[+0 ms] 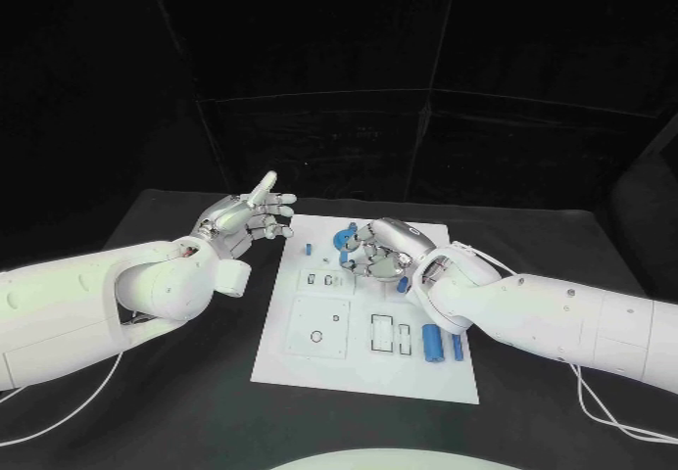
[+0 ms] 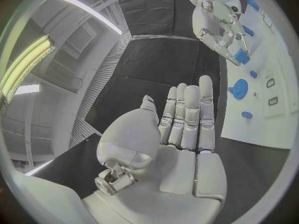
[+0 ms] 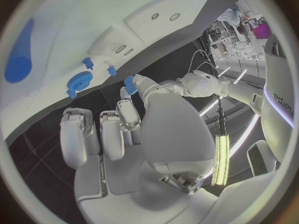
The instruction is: Assemble the parts on the task board
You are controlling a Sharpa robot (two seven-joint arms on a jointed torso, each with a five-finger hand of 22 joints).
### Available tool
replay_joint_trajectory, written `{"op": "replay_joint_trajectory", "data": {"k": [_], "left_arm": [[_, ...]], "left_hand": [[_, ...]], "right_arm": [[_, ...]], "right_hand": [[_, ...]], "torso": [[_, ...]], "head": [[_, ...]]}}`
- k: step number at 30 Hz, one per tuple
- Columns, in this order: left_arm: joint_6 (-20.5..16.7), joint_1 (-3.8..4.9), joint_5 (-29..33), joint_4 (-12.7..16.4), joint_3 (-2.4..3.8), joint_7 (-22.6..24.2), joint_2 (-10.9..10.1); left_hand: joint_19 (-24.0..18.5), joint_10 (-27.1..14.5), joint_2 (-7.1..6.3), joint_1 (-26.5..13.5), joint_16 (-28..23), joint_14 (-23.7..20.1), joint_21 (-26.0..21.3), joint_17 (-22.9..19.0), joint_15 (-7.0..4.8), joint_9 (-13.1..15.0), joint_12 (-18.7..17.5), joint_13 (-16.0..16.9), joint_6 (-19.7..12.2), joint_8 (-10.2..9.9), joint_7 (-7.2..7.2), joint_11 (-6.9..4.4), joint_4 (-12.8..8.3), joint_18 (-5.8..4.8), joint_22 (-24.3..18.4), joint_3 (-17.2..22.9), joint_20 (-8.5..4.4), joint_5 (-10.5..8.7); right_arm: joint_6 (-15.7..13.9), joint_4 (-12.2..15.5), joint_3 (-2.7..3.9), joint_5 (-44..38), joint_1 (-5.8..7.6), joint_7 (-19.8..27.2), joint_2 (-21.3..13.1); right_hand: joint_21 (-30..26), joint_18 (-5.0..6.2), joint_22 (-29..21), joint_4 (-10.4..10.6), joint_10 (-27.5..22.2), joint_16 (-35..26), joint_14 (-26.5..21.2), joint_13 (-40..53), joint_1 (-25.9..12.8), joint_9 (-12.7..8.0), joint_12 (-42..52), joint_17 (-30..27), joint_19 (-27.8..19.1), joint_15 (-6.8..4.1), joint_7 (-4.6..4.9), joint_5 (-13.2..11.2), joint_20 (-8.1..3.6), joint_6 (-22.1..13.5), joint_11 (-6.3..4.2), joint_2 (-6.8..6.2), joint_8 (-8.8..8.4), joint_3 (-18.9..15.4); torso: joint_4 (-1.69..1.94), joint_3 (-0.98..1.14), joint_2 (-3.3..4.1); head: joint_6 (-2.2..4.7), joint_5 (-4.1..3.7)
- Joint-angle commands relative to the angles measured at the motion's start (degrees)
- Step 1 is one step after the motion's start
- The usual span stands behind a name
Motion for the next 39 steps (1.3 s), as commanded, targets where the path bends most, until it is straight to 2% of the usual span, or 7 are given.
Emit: {"op": "replay_joint_trajectory", "data": {"k": [1,6,13,24,39], "left_arm": [[-1.7,0.13,1.9,0.9,0.04,2.7,0.2],[-2.2,0.14,2.1,1.6,0.04,3.1,0.4],[-2.4,0.14,2.2,2.0,0.03,3.2,0.6],[-2.3,0.14,2.2,1.9,0.03,3.1,0.9],[-1.9,0.14,2.2,1.8,0.03,2.8,1.0]], "left_hand": [[-0.6,-0.3,-0.01,0.6,-0.4,-0.6,-0.2,-0.3,0.03,-0.1,-0.4,-0.1,-0.3,-0.2,-0.04,0.01,-0.1,0.75,-0.1,0.2,0.06,0.22],[-0.7,-0.6,-0.06,0.9,-1.1,-1.3,-0.5,-1.4,0.08,-0.1,-0.5,-0.3,-0.3,-0.3,-0.07,0.05,-0.2,0.75,-0.3,0.3,0.11,0.22],[-0.8,-0.7,-0.08,0.9,-1.2,-1.5,-0.5,-1.8,0.09,-0.1,-0.6,-0.4,-0.3,-0.3,-0.06,0.06,-0.2,0.75,-0.3,0.3,0.13,0.21],[-0.8,-0.8,-0.09,1.0,-1.2,-1.5,-0.6,-1.7,0.10,-0.1,-0.6,-0.4,-0.3,-0.3,-0.05,0.07,-0.2,0.75,-0.4,0.3,0.14,0.21],[-0.8,-1.0,-0.02,0.9,-1.3,-1.5,-0.7,-1.8,0.15,-0.1,-0.7,-0.6,-0.3,-0.3,0.02,0.13,0.0,0.75,-0.5,0.3,0.18,0.21]], "right_arm": [[3.2,-1.3,0.04,-2.7,-0.38,-2.9,1.1],[3.7,-2.6,0.06,-4.1,-1.18,-4.3,2.5],[4.0,-2.8,0.07,-5.0,-1.71,-5.2,3.1],[5.4,-2.7,0.07,-5.9,-1.88,-6.7,3.4],[6.4,-2.7,0.07,-7.6,-1.91,-9.1,3.6]], "right_hand": [[0.2,0.09,10.0,-0.3,0.3,0.0,4.5,-0.1,0.1,0.2,0.0,8.5,1.7,-0.29,-0.43,0.0,-0.32,1.0,-0.05,0.70,0.19,0.0],[0.2,0.08,10.0,-0.3,0.4,0.1,4.5,0.0,0.1,0.2,0.0,8.5,1.7,-0.29,-0.43,0.0,-0.32,1.0,-0.05,0.71,0.18,0.0],[0.1,0.10,9.9,-0.3,0.3,0.0,4.5,0.0,0.1,0.2,0.0,8.4,1.6,-0.28,-0.43,-0.1,-0.32,1.0,-0.05,0.75,0.18,0.0],[0.0,0.14,9.8,-0.2,0.2,-0.1,4.4,-0.1,-0.3,0.2,-0.2,8.3,1.5,-0.24,-0.36,-0.5,-0.30,0.9,0.02,0.70,0.14,-0.2],[-0.2,0.26,9.3,-0.2,-0.4,-0.4,4.3,-0.9,-0.8,0.1,-1.0,7.9,1.1,-0.18,-0.27,-0.9,-0.26,0.7,0.09,0.52,-0.03,-0.4]], "torso": [[-0.05,0.00,0.01],[-0.05,0.12,0.00],[-0.17,0.06,-0.02],[-0.16,0.10,0.01],[-0.13,0.06,-0.03]], "head": [[-0.07,0.06],[-0.21,0.46],[-0.46,0.69],[-0.99,0.81],[-1.20,0.90]]}}
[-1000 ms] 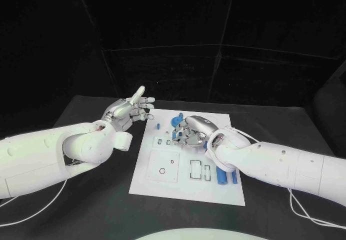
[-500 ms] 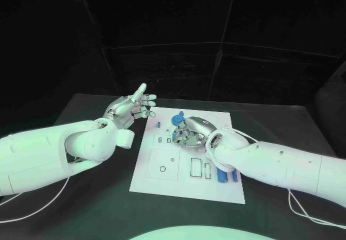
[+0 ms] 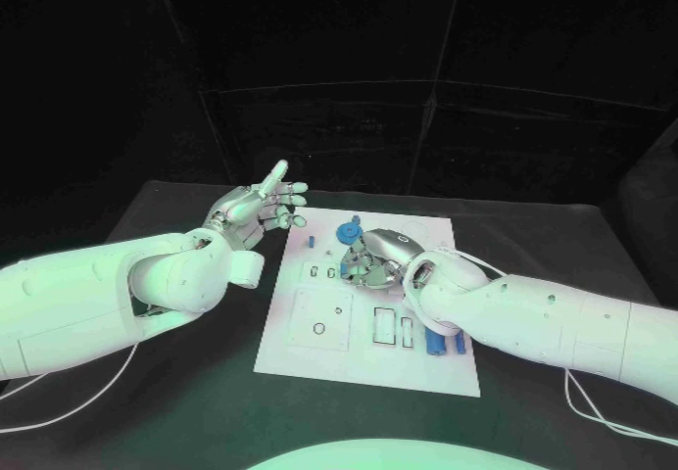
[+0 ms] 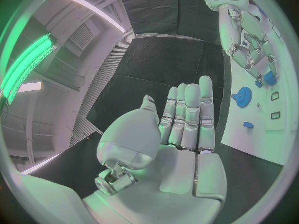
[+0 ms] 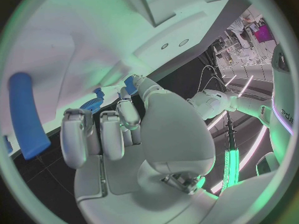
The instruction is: Assemble the parts on the task board
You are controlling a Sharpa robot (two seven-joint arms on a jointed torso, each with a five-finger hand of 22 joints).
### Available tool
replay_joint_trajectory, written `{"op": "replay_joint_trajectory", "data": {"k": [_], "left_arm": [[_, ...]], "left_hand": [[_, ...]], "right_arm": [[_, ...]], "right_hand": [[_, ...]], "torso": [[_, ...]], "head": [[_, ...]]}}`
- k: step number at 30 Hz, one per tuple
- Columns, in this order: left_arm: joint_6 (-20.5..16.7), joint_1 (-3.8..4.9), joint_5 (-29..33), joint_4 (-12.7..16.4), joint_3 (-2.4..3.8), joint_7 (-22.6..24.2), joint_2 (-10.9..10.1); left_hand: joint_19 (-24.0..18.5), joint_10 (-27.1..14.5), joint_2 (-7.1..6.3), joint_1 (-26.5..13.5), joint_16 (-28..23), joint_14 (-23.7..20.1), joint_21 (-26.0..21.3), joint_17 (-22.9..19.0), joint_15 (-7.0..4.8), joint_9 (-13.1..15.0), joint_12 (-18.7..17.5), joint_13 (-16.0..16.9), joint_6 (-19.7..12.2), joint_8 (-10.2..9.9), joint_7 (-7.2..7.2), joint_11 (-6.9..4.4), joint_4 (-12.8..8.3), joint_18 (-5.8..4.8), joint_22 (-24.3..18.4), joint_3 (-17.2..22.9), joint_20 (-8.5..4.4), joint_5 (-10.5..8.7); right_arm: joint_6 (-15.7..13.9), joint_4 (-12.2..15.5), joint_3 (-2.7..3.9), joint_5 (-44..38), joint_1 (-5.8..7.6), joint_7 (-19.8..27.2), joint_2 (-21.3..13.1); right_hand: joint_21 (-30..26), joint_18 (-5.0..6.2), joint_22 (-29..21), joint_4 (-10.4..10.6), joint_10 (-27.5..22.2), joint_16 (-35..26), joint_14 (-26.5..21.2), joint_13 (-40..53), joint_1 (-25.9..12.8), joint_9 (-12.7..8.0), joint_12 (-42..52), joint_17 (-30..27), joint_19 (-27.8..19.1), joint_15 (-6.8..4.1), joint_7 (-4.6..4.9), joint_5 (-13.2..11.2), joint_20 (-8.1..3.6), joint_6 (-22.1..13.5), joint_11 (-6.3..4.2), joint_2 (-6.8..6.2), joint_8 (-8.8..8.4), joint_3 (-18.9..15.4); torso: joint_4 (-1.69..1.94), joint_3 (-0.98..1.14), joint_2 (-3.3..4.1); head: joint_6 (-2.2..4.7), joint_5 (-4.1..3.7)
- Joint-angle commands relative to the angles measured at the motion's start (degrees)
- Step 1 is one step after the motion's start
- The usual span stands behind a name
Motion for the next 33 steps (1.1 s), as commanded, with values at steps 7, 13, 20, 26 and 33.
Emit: {"op": "replay_joint_trajectory", "data": {"k": [7,13,20,26,33], "left_arm": [[0.8,0.09,0.1,0.0,0.05,0.6,0.1],[0.8,0.09,0.1,0.1,0.05,0.5,0.1],[1.0,0.09,0.1,0.1,0.05,0.4,0.0],[1.0,0.09,0.1,0.0,0.05,0.4,0.0],[1.1,0.09,0.1,0.0,0.05,0.3,0.1]], "left_hand": [[-0.3,-0.7,0.05,0.2,-0.3,-0.3,-0.3,-0.1,0.00,-0.1,-0.4,-0.2,-0.4,-0.4,0.10,0.02,0.4,0.74,-0.1,0.1,0.03,0.20],[-0.3,-1.2,-0.02,0.2,-0.4,-0.3,-0.4,-0.4,0.10,-0.1,-0.6,-0.5,-0.5,-0.5,0.24,0.16,0.5,0.73,-0.2,0.0,0.11,0.21],[-0.3,-1.4,-0.03,0.3,-0.4,-0.4,-0.4,-0.5,0.15,-0.1,-0.8,-0.6,-0.6,-0.5,0.28,0.22,0.6,0.73,-0.3,0.1,0.14,0.22],[-0.3,-1.4,-0.04,0.3,-0.4,-0.4,-0.4,-0.5,0.16,-0.2,-0.8,-0.6,-0.6,-0.5,0.29,0.23,0.6,0.73,-0.3,0.1,0.14,0.23],[-0.3,-1.6,-0.06,0.4,-0.4,-0.3,-0.5,-0.4,0.18,-0.2,-0.9,-0.7,-0.6,-0.5,0.32,0.26,0.6,0.73,-0.3,0.1,0.17,0.23]], "right_arm": [[0.8,0.0,0.04,-1.7,0.09,-2.0,0.2],[1.2,0.1,0.04,-2.0,0.09,-2.2,0.3],[1.8,0.1,0.04,-1.9,0.09,-2.4,0.4],[2.3,0.1,0.04,-2.0,0.09,-2.6,0.5],[2.8,0.0,0.04,-2.4,0.09,-3.1,0.7]], "right_hand": [[-0.4,0.33,9.1,-0.1,-0.8,-0.5,4.3,-0.4,-0.5,0.1,-0.9,7.7,0.9,-0.13,-0.28,-0.4,-0.23,0.3,0.15,-0.11,-0.09,-0.3],[-0.7,0.44,8.7,-0.1,-1.2,-0.8,4.2,-0.8,-0.9,0.0,-1.3,7.3,0.5,0.00,-0.07,-1.2,-0.13,-0.2,0.33,-0.26,-0.41,-0.5],[-0.9,0.54,8.3,-0.2,-1.7,-1.0,4.1,-1.3,-1.0,-0.1,-1.9,7.0,0.2,0.13,0.14,-1.6,-0.02,-0.7,0.50,-0.42,-0.76,-0.7],[-1.1,0.61,8.1,-0.3,-1.9,-1.2,4.0,-1.4,-1.0,-0.2,-2.1,6.7,0.0,0.20,0.25,-1.8,0.04,-0.9,0.59,-0.49,-0.93,-0.7],[-1.3,0.68,7.8,-0.3,-2.2,-1.4,3.9,-1.7,-1.2,-0.2,-2.4,6.5,-0.3,0.33,0.44,-2.2,0.14,-1.3,0.75,-0.61,-1.21,-0.8]], "torso": [[0.03,0.00,0.00],[0.07,0.00,-0.03],[0.01,0.00,-0.03],[0.03,0.00,0.00],[0.05,0.00,-0.01]], "head": [[-0.02,0.14],[0.00,0.18],[-0.02,0.25],[-0.08,0.32],[-0.21,0.38]]}}
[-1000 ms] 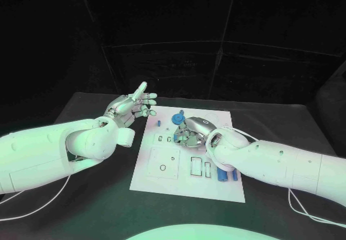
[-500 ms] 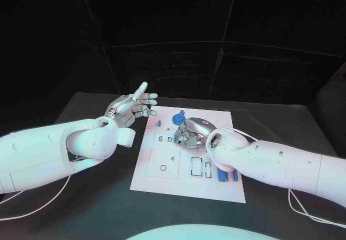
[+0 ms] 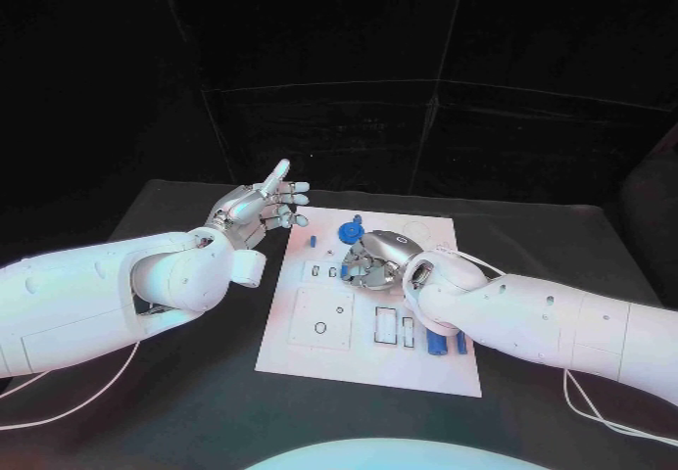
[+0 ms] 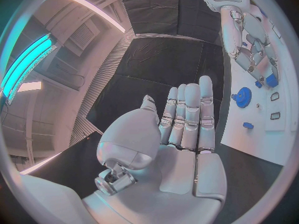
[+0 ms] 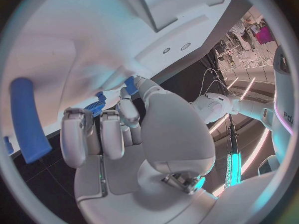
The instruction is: Assemble the parts on the task board
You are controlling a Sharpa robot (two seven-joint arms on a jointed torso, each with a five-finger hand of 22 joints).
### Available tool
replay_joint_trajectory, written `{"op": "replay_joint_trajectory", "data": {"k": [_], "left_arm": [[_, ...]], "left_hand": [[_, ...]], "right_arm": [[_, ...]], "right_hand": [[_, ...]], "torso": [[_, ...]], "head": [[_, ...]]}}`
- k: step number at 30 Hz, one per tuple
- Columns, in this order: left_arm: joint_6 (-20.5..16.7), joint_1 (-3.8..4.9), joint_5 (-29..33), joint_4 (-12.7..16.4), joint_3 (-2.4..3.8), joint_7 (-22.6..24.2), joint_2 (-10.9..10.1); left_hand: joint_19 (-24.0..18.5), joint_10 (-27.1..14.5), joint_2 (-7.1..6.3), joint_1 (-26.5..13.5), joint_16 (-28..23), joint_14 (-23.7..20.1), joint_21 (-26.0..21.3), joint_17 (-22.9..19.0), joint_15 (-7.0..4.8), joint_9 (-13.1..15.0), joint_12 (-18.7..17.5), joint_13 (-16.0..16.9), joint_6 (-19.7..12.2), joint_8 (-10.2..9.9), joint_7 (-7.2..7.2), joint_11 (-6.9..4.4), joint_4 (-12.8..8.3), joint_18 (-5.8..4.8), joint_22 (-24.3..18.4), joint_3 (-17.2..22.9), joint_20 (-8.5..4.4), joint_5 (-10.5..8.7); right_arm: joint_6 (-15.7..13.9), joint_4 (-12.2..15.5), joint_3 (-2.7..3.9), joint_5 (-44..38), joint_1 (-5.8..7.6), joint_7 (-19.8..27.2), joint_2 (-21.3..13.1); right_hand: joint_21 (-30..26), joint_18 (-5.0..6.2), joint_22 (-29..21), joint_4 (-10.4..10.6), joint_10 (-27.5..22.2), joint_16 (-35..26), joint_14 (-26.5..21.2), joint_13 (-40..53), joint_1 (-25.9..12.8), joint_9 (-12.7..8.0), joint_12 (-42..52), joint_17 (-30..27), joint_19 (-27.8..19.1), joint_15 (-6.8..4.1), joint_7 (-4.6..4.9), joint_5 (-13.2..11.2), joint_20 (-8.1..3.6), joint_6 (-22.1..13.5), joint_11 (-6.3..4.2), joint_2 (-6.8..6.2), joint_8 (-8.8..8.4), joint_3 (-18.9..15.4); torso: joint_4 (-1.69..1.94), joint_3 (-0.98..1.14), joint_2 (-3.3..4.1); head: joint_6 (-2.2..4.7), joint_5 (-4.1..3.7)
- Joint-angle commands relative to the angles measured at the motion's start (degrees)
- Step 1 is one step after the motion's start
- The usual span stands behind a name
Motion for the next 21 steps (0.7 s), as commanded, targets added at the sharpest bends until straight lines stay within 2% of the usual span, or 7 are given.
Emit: {"op": "replay_joint_trajectory", "data": {"k": [1,21], "left_arm": [[0.9,0.09,0.0,0.0,0.05,0.4,0.0],[0.9,0.09,0.0,-0.2,0.04,0.4,0.1]], "left_hand": [[-0.3,-0.5,-0.06,0.4,-0.2,-0.3,-0.3,0.0,0.18,-0.1,-0.3,-0.1,-0.4,-0.3,0.11,0.06,0.4,0.72,-0.1,-0.1,0.17,0.23],[-0.2,-0.8,-0.14,0.6,-0.1,-0.2,-0.3,0.1,0.24,-0.1,-0.5,-0.3,-0.6,-0.4,0.20,0.15,0.3,0.72,-0.2,0.0,0.23,0.25]], "right_arm": [[1.1,0.0,-0.01,-0.8,0.07,-0.6,0.1],[0.2,0.2,-0.01,-1.4,0.07,-0.8,0.2]], "right_hand": [[-0.4,0.73,7.7,0.1,-0.6,-0.4,3.9,-0.2,-0.6,-0.1,-0.5,6.4,-0.4,0.36,-0.02,-0.4,0.17,-0.6,-0.02,0.00,-0.38,-0.4],[-1.0,0.96,6.8,0.0,-1.9,-0.8,3.8,-1.2,-1.2,-0.5,-1.7,6.0,-1.2,0.93,0.79,-0.8,0.68,-2.6,0.68,-0.60,-1.72,-0.9]], "torso": [[0.01,-0.01,0.00],[-0.03,0.01,0.02]], "head": [[-0.09,0.07],[-0.14,0.10]]}}
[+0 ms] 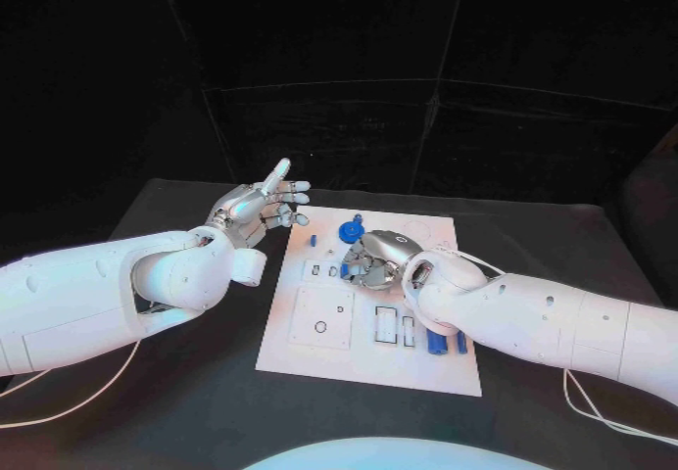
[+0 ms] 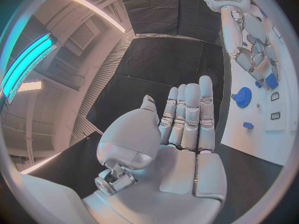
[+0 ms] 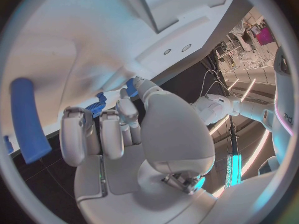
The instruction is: Assemble the parts on the task board
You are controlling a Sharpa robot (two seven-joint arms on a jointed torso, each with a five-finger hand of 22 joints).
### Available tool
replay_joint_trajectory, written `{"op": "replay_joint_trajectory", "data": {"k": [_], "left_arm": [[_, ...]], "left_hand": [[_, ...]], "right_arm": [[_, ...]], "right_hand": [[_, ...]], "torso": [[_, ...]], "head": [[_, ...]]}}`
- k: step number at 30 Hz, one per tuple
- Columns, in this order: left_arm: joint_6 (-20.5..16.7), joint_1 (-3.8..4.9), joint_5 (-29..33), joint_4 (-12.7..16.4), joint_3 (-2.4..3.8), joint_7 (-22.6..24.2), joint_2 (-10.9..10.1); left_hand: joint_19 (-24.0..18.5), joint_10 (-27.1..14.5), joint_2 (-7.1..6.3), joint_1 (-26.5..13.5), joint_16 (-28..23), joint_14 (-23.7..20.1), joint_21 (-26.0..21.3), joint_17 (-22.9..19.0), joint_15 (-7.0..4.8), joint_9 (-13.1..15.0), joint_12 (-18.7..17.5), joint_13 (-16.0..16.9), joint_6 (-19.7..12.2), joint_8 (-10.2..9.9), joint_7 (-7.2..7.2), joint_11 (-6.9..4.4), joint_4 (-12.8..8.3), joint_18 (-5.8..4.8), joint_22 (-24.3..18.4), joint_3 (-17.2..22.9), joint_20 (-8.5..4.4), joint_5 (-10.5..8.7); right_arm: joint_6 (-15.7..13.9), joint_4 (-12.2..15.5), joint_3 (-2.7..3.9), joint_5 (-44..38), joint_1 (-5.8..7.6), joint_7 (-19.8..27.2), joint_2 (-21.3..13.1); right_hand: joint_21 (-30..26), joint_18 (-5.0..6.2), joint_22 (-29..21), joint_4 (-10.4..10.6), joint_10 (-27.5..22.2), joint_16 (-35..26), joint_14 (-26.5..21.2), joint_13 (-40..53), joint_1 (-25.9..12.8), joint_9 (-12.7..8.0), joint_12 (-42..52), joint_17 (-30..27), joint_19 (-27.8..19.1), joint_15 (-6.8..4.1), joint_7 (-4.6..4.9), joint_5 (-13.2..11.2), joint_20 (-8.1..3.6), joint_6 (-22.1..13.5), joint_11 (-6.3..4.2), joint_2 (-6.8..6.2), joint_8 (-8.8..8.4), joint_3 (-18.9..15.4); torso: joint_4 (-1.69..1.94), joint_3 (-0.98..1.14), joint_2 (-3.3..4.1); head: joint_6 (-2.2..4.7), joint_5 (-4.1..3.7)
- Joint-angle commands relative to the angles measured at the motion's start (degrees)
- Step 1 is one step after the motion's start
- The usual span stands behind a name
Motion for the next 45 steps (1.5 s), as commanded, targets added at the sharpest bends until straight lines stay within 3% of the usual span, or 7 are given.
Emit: {"op": "replay_joint_trajectory", "data": {"k": [1,45], "left_arm": [[0.8,0.09,-0.1,0.0,0.04,0.4,0.1],[1.0,0.09,-0.1,-0.2,0.04,0.2,0.1]], "left_hand": [[-0.2,-0.4,-0.14,0.6,-0.1,-0.2,-0.3,0.1,0.24,-0.1,-0.2,0.0,-0.3,-0.2,-0.01,0.15,0.3,0.73,-0.1,0.0,0.23,0.25],[-0.2,-0.5,-0.20,0.8,0.0,-0.1,-0.3,0.1,0.30,-0.1,-0.3,-0.2,-0.6,-0.3,0.09,0.23,0.3,0.74,-0.1,0.1,0.28,0.25]], "right_arm": [[0.0,0.2,0.02,-0.7,0.08,-0.1,0.1],[-0.8,0.8,0.02,-1.3,0.08,-1.1,0.1]], "right_hand": [[-0.3,0.96,6.8,0.0,-0.5,-0.2,3.8,-0.1,-0.5,-0.1,-0.4,6.0,-0.6,0.52,0.06,-0.3,0.07,-0.6,0.07,0.06,-0.42,-0.4],[-0.8,1.16,6.1,0.4,-1.1,-0.5,3.7,-0.5,-1.7,0.0,-0.7,5.6,-1.2,0.83,0.31,-0.4,0.42,-1.1,0.38,-0.47,-0.81,-1.3]], "torso": [[-0.01,-0.01,0.01],[0.02,-0.02,-0.01]], "head": [[0.01,-0.02],[0.07,-0.08]]}}
